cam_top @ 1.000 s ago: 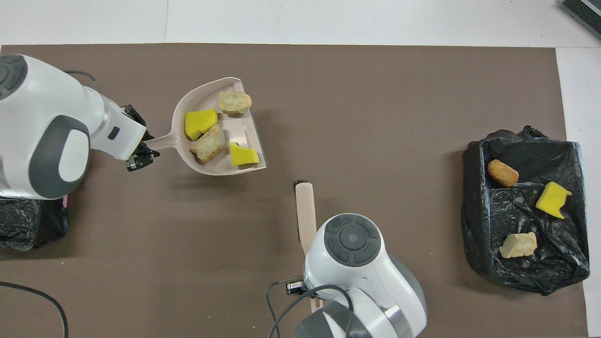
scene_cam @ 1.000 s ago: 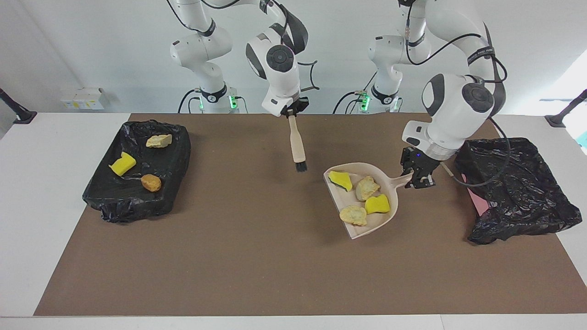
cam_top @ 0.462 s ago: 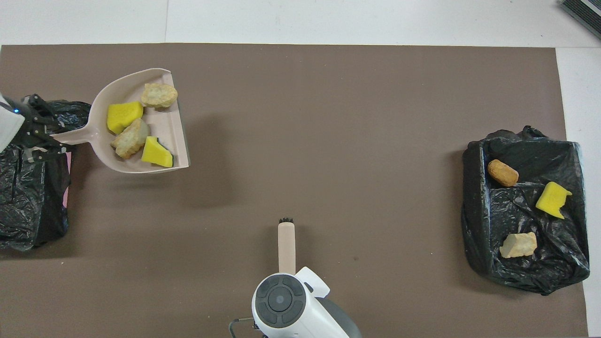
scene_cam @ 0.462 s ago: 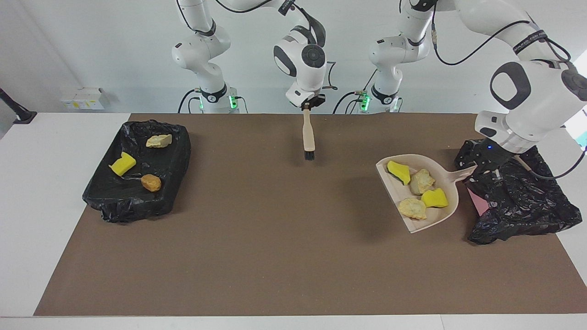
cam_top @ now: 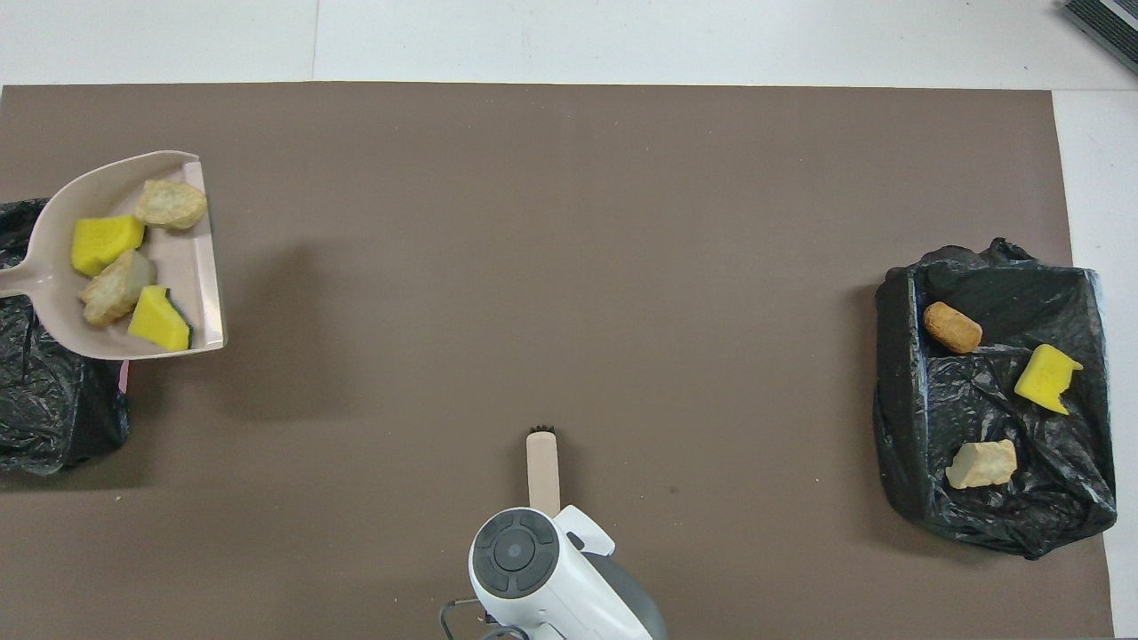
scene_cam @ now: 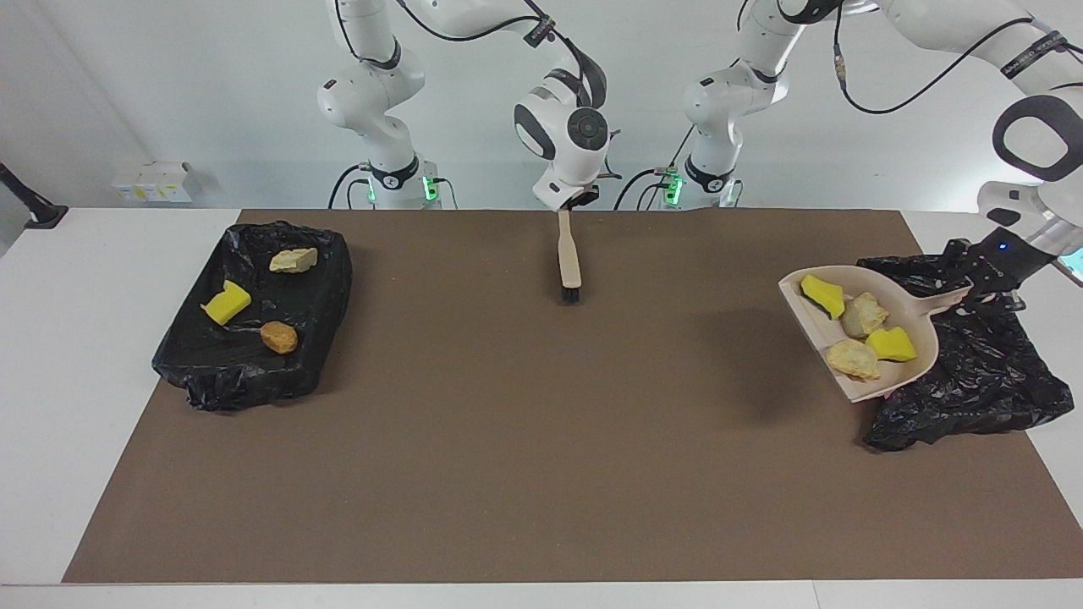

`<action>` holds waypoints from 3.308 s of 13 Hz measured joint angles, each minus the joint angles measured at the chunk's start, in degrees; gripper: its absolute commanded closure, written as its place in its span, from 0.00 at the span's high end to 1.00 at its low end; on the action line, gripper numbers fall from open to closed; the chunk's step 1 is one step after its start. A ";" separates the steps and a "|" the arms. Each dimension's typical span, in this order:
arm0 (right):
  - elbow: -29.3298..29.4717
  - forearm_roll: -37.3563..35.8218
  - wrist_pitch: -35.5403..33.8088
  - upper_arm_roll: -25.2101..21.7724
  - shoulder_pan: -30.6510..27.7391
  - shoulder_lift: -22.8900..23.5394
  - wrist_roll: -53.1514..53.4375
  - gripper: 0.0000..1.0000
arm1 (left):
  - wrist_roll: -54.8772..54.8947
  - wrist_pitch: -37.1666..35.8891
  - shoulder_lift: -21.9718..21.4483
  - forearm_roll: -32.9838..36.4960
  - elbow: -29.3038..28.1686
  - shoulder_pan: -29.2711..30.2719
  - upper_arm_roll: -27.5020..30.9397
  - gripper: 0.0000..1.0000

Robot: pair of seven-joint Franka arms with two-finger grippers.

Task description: Sweep and dump trash in bin

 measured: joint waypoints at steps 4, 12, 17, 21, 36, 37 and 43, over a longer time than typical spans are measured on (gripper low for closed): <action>-0.01 0.86 0.01 -0.18 -0.17 0.00 -2.61 0.42 | 14.60 4.54 1.00 3.04 0.21 9.03 0.18 0.00; 2.07 0.87 0.97 -0.75 -5.28 0.04 -3.09 0.94 | 4.64 14.61 2.52 23.01 -0.04 10.63 -0.29 0.00; 4.29 -0.50 -3.32 -1.25 -17.93 -7.21 -8.34 1.00 | -8.17 14.91 -1.25 44.92 -3.64 4.97 -0.66 0.00; 8.68 -2.13 -11.14 -1.54 -31.07 -11.41 -21.87 1.00 | -21.20 14.84 -6.97 62.30 -12.19 1.30 -0.80 0.00; 42.69 -22.75 -30.20 -1.50 -44.38 -4.55 -27.19 1.00 | -47.04 -7.03 -13.32 53.65 -14.67 -15.76 -1.68 0.00; 43.05 -22.75 -30.20 -1.36 -44.38 -4.16 -27.19 1.00 | -51.09 -7.89 -13.33 48.92 -14.66 -16.78 -1.67 0.00; 43.58 -22.69 -30.20 -1.60 -45.28 -3.91 -27.19 1.00 | -74.76 -8.99 -13.40 25.07 -14.63 -21.10 -1.70 0.00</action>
